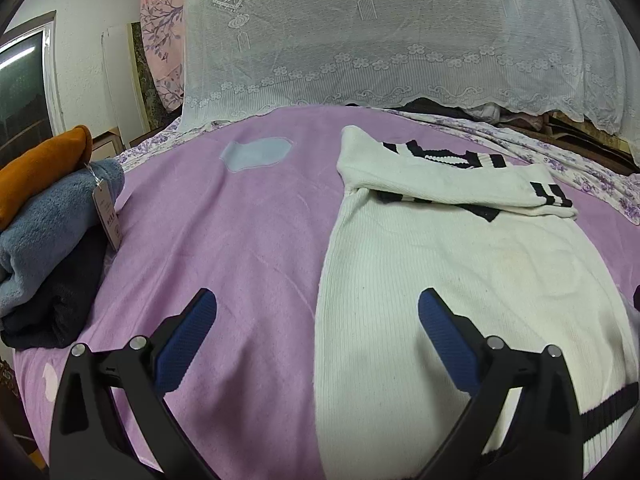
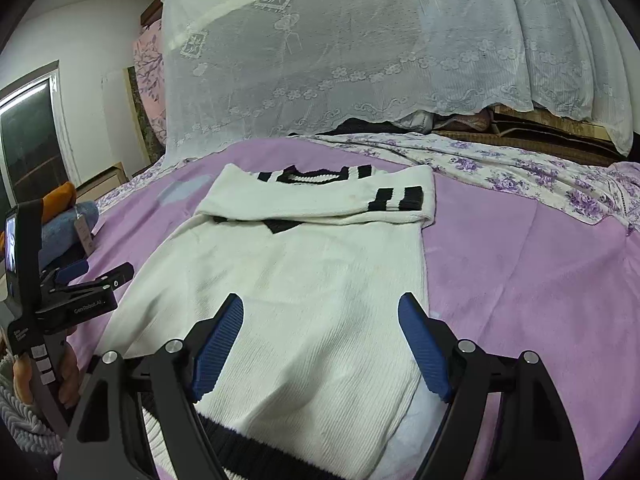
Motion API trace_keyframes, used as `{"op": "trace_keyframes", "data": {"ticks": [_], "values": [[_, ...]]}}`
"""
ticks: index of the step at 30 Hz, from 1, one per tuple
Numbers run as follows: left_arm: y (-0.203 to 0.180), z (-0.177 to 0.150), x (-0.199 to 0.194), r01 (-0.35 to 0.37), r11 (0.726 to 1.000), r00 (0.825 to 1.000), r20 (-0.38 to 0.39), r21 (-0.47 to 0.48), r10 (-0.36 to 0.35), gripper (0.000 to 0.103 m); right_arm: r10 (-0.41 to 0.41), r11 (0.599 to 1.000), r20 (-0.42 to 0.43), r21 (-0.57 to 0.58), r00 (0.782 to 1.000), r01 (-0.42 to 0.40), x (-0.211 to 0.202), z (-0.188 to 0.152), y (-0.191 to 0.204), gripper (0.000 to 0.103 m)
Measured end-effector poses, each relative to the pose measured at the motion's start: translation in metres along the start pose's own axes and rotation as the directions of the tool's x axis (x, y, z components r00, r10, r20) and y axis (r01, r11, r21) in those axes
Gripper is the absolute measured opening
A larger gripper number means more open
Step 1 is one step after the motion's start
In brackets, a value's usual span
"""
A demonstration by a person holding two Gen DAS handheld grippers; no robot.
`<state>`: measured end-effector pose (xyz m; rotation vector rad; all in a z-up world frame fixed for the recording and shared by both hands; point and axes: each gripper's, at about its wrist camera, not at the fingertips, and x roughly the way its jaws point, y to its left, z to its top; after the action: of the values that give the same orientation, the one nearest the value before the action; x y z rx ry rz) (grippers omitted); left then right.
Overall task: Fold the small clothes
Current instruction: 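Move the right tool to the striped hem of the sweater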
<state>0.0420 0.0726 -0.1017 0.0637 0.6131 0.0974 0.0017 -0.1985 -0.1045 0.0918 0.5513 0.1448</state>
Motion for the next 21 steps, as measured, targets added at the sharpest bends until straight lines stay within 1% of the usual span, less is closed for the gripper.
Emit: {"op": "trace_keyframes", "data": {"ticks": [4, 12, 21], "values": [[-0.001, -0.002, -0.003, 0.0, 1.0, 1.0, 0.003, 0.008, 0.0, 0.098, 0.002, 1.0, -0.016, -0.004, 1.0, -0.002, 0.001, -0.004, 0.002, 0.081], [-0.001, -0.005, -0.007, 0.004, 1.0, 1.0, 0.0, 0.017, -0.004, 0.098, 0.006, 0.999, -0.028, 0.041, 1.0, -0.005, -0.001, -0.007, -0.007, 0.082], [-0.004, -0.012, -0.017, 0.007, 0.999, 1.0, 0.009, 0.04, -0.007, 0.098, 0.007, 0.998, -0.027, 0.057, 1.0, -0.005, -0.006, -0.011, -0.012, 0.085]]}}
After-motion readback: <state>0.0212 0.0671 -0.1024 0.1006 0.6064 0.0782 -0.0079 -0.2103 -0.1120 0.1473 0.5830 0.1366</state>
